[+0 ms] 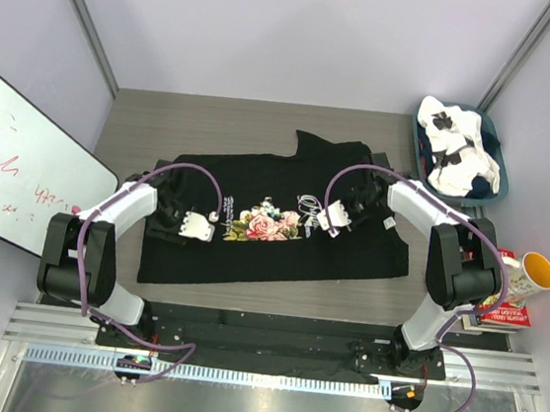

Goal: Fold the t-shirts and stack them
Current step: Fold the flattened tshirt in 1/3 of the way, then grap the side of the flattened tshirt furthest away from the robot with both arms

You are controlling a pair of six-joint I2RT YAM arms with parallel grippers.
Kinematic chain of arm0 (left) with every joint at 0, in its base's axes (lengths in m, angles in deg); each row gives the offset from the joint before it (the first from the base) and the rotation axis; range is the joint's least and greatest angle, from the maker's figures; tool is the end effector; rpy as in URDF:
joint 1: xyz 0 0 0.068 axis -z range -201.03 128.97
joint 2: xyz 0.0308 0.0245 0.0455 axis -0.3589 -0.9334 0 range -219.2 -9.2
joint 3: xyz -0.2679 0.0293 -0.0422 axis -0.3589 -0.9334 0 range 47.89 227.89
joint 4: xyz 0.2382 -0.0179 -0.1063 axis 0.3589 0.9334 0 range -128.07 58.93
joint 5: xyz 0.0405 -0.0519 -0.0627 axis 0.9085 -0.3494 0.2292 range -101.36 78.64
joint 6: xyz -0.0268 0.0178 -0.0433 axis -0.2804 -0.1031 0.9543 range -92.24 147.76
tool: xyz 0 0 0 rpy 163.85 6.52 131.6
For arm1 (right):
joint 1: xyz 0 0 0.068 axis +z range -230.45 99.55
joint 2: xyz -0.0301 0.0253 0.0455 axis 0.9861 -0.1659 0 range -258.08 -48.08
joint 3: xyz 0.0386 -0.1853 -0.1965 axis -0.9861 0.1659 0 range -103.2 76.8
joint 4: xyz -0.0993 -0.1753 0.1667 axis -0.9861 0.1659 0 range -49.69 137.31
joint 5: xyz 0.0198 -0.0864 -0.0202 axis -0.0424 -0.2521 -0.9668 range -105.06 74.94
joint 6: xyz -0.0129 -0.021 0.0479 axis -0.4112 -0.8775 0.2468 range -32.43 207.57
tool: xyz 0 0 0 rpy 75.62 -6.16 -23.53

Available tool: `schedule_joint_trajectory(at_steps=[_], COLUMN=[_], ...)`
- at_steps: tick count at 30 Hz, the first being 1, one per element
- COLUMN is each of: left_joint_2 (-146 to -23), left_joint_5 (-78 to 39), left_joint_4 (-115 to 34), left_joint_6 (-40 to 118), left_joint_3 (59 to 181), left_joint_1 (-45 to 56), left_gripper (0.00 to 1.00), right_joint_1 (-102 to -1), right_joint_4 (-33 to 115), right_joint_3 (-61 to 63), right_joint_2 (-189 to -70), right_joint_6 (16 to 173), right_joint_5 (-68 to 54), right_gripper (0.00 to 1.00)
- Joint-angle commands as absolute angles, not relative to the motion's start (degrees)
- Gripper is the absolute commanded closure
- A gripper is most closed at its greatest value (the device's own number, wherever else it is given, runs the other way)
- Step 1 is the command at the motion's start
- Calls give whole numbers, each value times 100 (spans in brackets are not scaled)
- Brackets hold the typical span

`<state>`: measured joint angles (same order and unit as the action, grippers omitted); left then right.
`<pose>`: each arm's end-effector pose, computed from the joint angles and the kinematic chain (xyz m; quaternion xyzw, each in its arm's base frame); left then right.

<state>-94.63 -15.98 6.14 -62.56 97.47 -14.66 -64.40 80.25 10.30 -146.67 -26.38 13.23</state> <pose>0.2498 -0.0308 0.1740 0.7461 0.6589 0.0281 0.0913 0.3137 0.1078 0.1950 -0.8842 0.3702 0.0443 0.2815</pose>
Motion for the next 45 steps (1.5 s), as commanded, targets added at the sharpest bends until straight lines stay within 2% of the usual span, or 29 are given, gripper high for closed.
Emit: schedule_joint_trajectory(at_steps=[1,9,10,11,13,14,17,19,21,26,32,35,38,40,45], left_joint_2=[-9454,-9489,-9498,-9498,-9507,-9516,-9542,-9542,-9551,-9569,-9578,-9525,-9708,-10033,-10631], left_joint_5=[-1724,-1707,-1716,-1733,-1716,-1716,-1716,-1716,-1716,-1716,-1751,-1768,-1970,-2180,-1971], left_joint_4=[517,491,491,482,491,491,482,491,491,509,483,2,-378,-353,-590], left_joint_6=[-6171,-6162,-6171,-6171,-6171,-6171,-6154,-6145,-6145,-6145,-5943,-5514,-4408,-3845,-2174], left_joint_3=[9710,9702,9710,9710,9737,9737,9763,9781,9781,9789,9877,9921,10403,11114,12431], left_joint_1=[-1427,-1418,-1418,-1409,-1400,-1409,-1391,-1374,-1365,-1356,-1312,-1312,-1374,-1453,-1567], left_gripper=[42,42,42,42,42,42,42,42,42,42,43,47,45,41,26], right_joint_1=[-6261,-6085,-6050,-6041,-6032,-6015,-5997,-5997,-5988,-5988,-6006,-6164,-6453,-6612,-7042], right_joint_4=[7494,6405,6230,6089,5372,5010,2964,1639,1228,998,1508,2638,3966,4939,5523], right_joint_3=[921,1193,1228,1290,1614,1772,2545,2933,2969,2750,2091,1285,-112,-1176,-2731], right_joint_2=[-14766,-14828,-14828,-14828,-14819,-14802,-14854,-14942,-15004,-14916,-14969,-15222,-15898,-16476,-17384], right_joint_6=[-3144,-2932,-2932,-2941,-2932,-2845,-2608,-2248,-1793,-764,764,1764,2830,3631,4948], right_joint_5=[1482,1702,1693,1684,1675,1693,1632,1474,1307,464,-712,-1022,-1128,-883,-751], right_gripper=[91,91,87,70,54,41,31,31,31,31,31,31,32,31,30])
